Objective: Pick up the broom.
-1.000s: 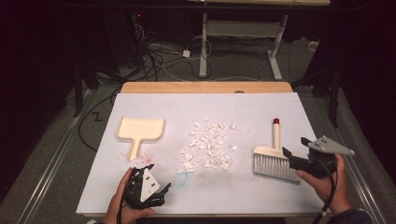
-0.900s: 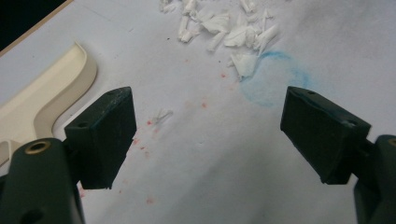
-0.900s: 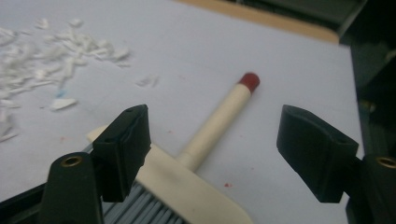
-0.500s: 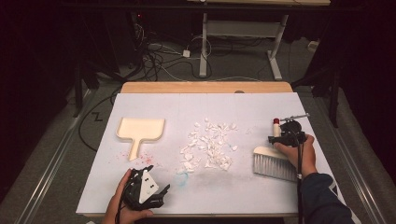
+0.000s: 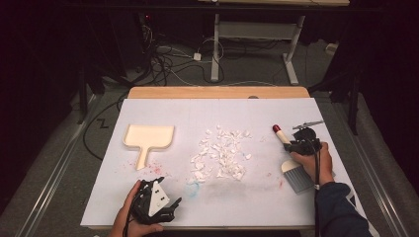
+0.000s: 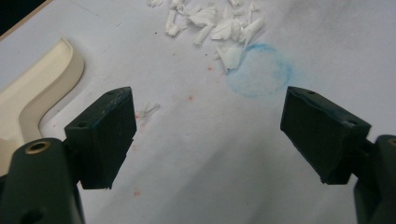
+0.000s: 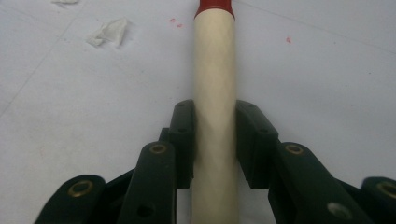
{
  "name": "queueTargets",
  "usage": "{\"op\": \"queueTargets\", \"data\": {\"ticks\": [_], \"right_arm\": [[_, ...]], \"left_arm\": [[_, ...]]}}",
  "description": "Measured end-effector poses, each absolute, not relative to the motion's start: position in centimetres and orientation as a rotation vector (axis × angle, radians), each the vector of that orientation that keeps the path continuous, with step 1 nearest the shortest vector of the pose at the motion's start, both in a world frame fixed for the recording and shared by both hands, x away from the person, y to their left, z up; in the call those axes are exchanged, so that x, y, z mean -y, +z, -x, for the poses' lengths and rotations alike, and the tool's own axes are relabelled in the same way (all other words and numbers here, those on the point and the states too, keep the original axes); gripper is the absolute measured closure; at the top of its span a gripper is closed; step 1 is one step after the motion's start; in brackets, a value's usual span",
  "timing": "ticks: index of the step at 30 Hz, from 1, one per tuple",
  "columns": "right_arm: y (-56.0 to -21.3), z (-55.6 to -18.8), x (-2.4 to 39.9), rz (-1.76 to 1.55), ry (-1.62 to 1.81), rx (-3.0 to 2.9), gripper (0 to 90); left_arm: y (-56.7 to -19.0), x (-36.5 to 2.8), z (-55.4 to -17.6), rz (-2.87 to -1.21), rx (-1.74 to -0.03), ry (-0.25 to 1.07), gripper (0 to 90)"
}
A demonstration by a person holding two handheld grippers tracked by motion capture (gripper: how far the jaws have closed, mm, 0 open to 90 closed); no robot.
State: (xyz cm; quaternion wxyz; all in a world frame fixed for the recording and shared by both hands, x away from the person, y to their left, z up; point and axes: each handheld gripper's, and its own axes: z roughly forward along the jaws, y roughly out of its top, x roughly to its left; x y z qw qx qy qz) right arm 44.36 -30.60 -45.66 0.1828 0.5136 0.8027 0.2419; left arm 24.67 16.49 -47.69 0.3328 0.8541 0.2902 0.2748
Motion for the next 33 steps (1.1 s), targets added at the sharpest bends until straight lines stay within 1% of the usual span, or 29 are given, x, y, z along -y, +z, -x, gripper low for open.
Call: {"op": "queueTargets", "data": {"ticks": [4,9,15,21,22,23,27,28,29,30,33], "right_arm": [[-45.3,-44.0,31.0,-1.433,0.726,-2.266,71.0],[-44.1,-42.9,31.5,-1.396,0.798,-2.229,71.0],[-41.4,-39.8,32.2,-1.273,0.943,-2.154,71.0],[-38.8,-36.7,32.3,-1.178,1.065,-2.099,71.3],[-38.8,-36.7,32.3,-1.178,1.065,-2.099,71.3],[-38.0,-35.6,31.9,-1.135,1.099,-2.089,71.2],[-37.1,-34.0,30.7,-1.076,1.155,-2.087,71.2],[-36.8,-33.7,30.3,-1.057,1.168,-2.094,71.2],[-36.6,-33.4,29.8,-1.037,1.178,-2.092,71.2],[-36.4,-33.1,29.3,-1.024,1.186,-2.084,71.2],[-36.1,-32.3,27.7,-0.968,1.198,-2.109,71.2]], "left_arm": [[-47.8,-16.6,-24.7,-2.238,-0.761,0.718,17.5],[-47.8,-16.7,-24.6,-2.235,-0.764,0.719,17.5],[-47.5,-16.7,-24.5,-2.218,-0.771,0.705,17.5],[-46.2,-15.9,-24.9,-2.127,-0.804,0.66,17.6],[-46.2,-15.9,-24.9,-2.127,-0.804,0.66,17.7],[-45.5,-15.0,-24.9,-2.085,-0.798,0.6,18.1],[-44.2,-11.8,-25.0,-2.057,-0.722,0.516,18.1],[-44.2,-11.8,-25.0,-2.057,-0.722,0.516,18.1],[-43.4,-9.9,-25.1,-2.042,-0.671,0.47,18.1],[-43.0,-8.8,-25.1,-2.032,-0.65,0.447,18.1],[-42.1,-5.4,-25.4,-2.004,-0.602,0.409,21.2]]}}
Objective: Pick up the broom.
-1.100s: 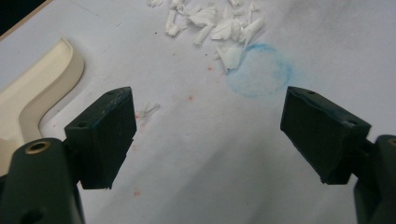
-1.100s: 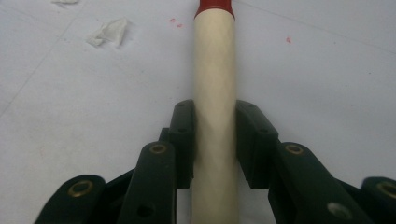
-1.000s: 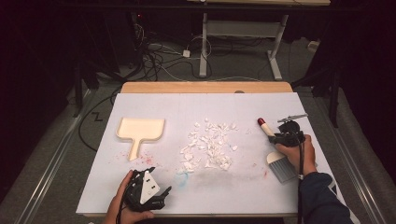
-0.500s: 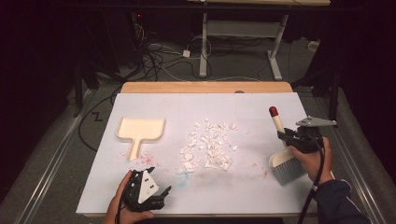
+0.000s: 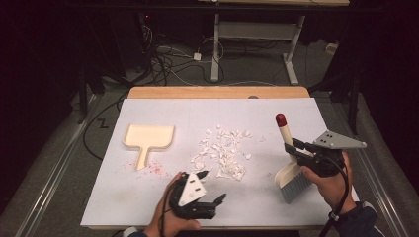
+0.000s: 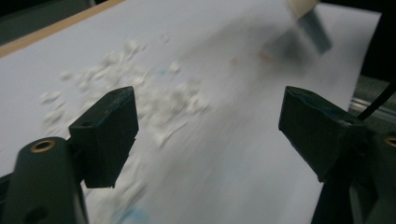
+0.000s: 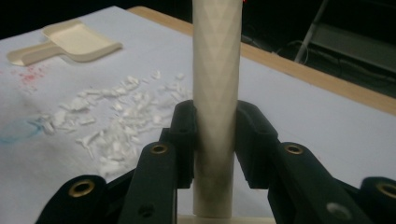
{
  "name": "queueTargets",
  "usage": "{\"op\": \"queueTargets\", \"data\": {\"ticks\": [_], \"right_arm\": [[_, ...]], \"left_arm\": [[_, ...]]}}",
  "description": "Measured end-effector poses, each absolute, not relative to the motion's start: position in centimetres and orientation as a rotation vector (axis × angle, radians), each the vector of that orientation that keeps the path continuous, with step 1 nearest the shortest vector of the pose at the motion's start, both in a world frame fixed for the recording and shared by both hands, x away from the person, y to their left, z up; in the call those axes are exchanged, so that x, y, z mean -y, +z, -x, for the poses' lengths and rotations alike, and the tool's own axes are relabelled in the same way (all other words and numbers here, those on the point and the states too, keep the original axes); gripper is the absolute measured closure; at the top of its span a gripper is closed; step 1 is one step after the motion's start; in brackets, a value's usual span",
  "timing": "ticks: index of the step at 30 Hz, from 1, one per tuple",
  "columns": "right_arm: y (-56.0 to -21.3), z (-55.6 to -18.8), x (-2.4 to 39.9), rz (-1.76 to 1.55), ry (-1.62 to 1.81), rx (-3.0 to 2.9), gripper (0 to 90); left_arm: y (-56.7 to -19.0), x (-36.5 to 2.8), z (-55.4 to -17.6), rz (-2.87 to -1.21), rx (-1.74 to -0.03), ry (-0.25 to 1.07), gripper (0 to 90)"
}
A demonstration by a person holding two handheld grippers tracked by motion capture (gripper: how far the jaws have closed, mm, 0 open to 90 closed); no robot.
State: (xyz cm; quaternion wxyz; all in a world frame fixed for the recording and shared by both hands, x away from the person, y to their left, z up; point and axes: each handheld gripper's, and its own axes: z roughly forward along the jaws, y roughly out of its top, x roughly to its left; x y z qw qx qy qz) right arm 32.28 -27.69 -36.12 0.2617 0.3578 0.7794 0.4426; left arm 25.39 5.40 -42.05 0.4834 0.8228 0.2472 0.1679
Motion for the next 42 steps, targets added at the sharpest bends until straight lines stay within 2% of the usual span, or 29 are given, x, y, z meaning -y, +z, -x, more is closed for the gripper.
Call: {"op": "queueTargets", "data": {"ticks": [3,7,10,11,14,17,20,23,28,36,42], "right_arm": [[-36.1,-31.5,26.1,-0.91,1.198,-2.138,71.2],[-36.1,-30.5,24.1,-0.84,1.203,-2.148,71.1],[-36.2,-30.1,23.3,-0.827,1.22,-2.148,71.1],[-36.3,-29.7,22.6,-0.798,1.219,-2.17,71.1],[-36.4,-29.0,21.7,-0.763,1.227,-2.175,71.0],[-36.3,-28.5,21.0,-0.743,1.25,-2.179,71.0],[-36.2,-27.9,20.6,-0.72,1.259,-2.163,71.0],[-35.8,-27.7,20.8,-0.705,1.28,-2.156,70.6],[-35.4,-27.8,21.6,-0.596,1.324,-2.215,67.8],[-36.1,-28.5,22.9,-0.37,1.266,-2.427,39.8],[-38.0,-29.1,22.1,-0.267,1.203,-2.611,34.2]], "left_arm": [[-41.8,-2.3,-25.9,-1.975,-0.581,0.319,22.9],[-42.1,1.0,-26.1,-1.973,-0.567,0.299,23.1],[-42.5,1.9,-26.5,-1.958,-0.608,0.315,23.5],[-43.0,2.2,-27.0,-1.943,-0.638,0.261,26.8],[-43.8,2.7,-27.5,-1.947,-0.658,0.21,31.2],[-44.0,2.5,-27.6,-1.944,-0.641,0.196,39.1],[-43.7,1.8,-27.7,-1.941,-0.622,0.18,55.4],[-43.4,0.9,-27.9,-1.945,-0.611,0.163,62.0],[-42.2,-0.5,-28.1,-2.03,-0.575,0.18,64.6],[-41.5,-3.2,-28.1,-2.143,-0.418,0.175,65.0],[-41.7,-3.8,-27.7,-2.175,-0.365,0.151,65.0]]}}
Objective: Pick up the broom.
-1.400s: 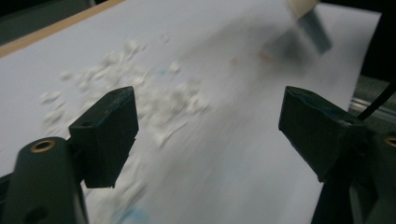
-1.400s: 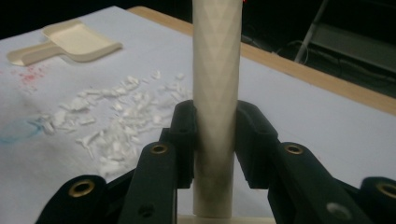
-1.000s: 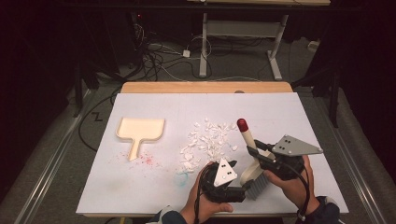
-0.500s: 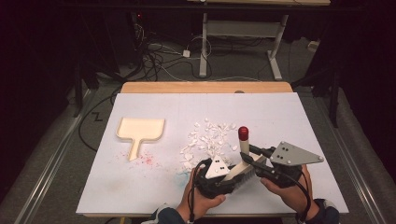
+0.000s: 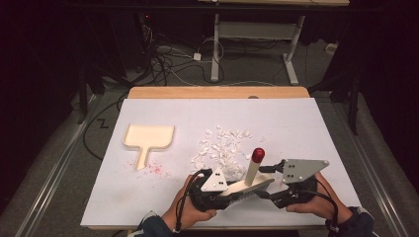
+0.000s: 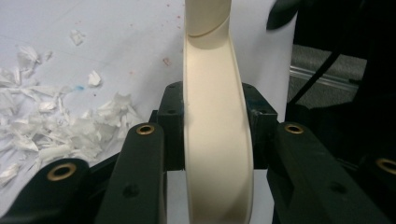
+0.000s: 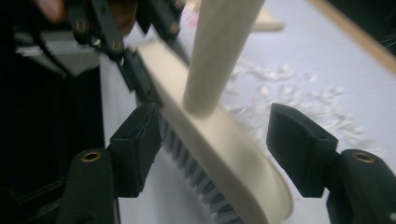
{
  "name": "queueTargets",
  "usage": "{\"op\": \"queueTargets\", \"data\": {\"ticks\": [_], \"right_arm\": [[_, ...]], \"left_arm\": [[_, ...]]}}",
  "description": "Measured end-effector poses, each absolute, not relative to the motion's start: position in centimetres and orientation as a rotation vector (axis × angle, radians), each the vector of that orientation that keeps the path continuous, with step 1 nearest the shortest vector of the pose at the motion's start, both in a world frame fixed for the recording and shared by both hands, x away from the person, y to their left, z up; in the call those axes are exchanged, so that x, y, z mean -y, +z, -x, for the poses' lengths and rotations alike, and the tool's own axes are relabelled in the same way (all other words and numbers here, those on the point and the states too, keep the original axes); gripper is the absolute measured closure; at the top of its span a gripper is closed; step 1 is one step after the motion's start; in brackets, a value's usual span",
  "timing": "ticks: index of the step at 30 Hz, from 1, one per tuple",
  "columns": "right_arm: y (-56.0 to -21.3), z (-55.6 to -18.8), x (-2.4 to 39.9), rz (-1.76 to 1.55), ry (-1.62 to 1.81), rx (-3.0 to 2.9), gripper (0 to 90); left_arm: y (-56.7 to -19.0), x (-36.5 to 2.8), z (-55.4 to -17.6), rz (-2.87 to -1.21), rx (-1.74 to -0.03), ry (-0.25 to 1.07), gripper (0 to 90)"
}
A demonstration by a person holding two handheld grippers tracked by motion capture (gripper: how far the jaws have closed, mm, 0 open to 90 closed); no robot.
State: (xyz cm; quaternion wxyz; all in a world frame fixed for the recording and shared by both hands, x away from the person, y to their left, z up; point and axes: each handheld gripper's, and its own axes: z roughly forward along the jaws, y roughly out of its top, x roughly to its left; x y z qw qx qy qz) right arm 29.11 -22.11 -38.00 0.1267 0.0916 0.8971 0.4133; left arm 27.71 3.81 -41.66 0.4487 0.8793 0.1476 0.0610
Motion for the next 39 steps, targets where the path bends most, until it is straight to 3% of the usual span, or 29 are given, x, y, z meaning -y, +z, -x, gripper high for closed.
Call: {"op": "queueTargets", "data": {"ticks": [1,6,12,15,17,28,39], "right_arm": [[-38.8,-29.2,21.6,-0.233,1.169,-2.668,32.0],[-40.2,-29.7,20.8,-0.154,1.129,-2.724,37.9],[-41.2,-29.6,20.1,-0.083,1.142,-2.81,55.6],[-41.1,-29.5,20.2,-0.059,1.145,-2.815,61.8],[-40.9,-29.3,20.1,-0.044,1.139,-2.817,67.4],[-39.5,-30.1,21.5,-0.273,1.177,-2.618,67.7],[-38.2,-31.8,24.7,-0.521,1.16,-2.467,67.6]], "left_arm": [[-41.7,-3.9,-27.6,-2.187,-0.334,0.14,65.0],[-41.6,-3.6,-27.0,-2.211,-0.248,0.131,65.0],[-41.7,-3.7,-27.0,-2.215,-0.204,0.13,64.5],[-41.6,-3.7,-27.0,-2.205,-0.197,0.161,60.4],[-41.4,-3.9,-26.9,-2.21,-0.205,0.255,51.9],[-41.4,-7.4,-26.4,-2.147,-0.355,0.613,32.8],[-44.5,-15.0,-26.9,-2.112,-0.631,0.712,17.1]]}}
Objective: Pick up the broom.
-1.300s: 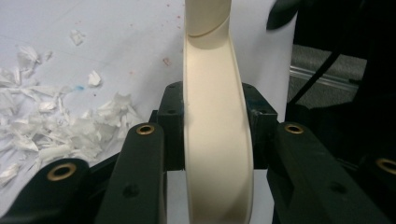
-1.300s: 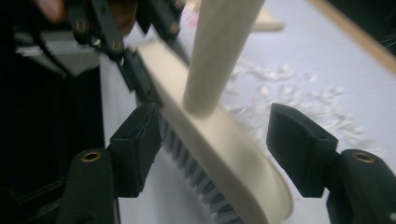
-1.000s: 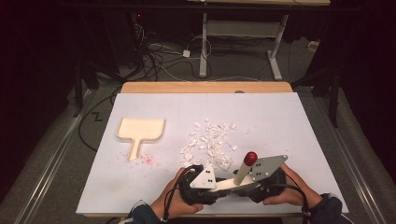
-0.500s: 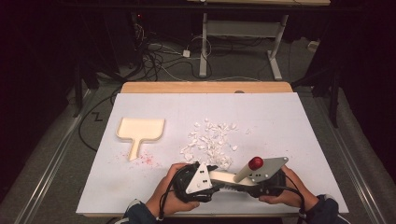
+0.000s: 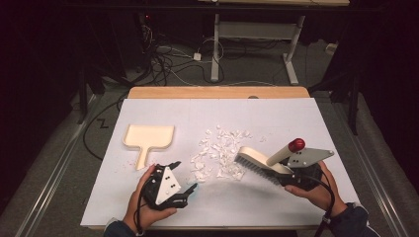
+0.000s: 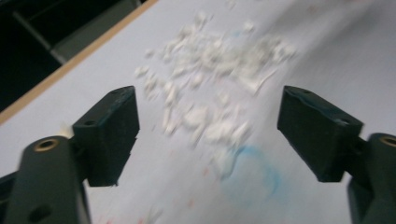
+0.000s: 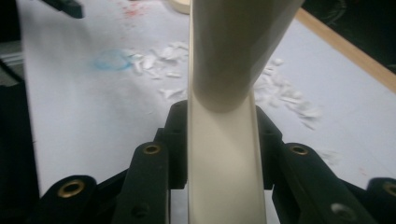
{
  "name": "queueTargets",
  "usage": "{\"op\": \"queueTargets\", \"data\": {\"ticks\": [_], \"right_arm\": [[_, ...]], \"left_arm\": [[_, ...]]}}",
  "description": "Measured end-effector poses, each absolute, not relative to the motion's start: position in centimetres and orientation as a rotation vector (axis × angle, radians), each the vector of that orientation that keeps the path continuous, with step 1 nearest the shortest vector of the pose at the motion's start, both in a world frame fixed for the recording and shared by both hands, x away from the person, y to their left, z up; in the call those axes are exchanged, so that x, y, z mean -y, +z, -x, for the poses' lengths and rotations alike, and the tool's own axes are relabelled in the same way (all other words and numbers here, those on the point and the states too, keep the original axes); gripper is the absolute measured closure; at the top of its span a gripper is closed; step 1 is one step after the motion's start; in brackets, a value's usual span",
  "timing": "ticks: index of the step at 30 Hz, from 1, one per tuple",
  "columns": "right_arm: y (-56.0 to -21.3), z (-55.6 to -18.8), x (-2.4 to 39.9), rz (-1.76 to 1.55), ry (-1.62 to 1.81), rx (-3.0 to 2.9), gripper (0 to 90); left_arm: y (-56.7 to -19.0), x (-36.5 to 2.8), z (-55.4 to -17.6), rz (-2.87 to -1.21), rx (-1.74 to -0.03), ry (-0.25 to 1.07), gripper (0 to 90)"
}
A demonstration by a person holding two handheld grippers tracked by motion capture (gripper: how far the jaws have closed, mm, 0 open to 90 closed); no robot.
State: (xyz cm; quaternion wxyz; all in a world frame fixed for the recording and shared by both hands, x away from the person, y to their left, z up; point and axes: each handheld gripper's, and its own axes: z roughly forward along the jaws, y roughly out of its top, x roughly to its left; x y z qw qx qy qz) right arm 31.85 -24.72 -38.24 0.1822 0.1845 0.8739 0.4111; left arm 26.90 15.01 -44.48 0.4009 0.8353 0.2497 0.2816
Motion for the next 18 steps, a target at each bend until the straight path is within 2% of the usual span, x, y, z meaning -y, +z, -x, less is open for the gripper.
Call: {"op": "queueTargets", "data": {"ticks": [7,18], "right_arm": [[-38.2,-32.9,25.8,-0.607,1.131,-2.417,67.6],[-38.3,-33.6,26.5,-0.673,1.097,-2.374,67.6]], "left_arm": [[-46.0,-18.0,-26.3,-2.135,-0.727,0.74,16.8],[-47.1,-19.0,-25.2,-2.151,-0.777,0.758,16.8]]}}
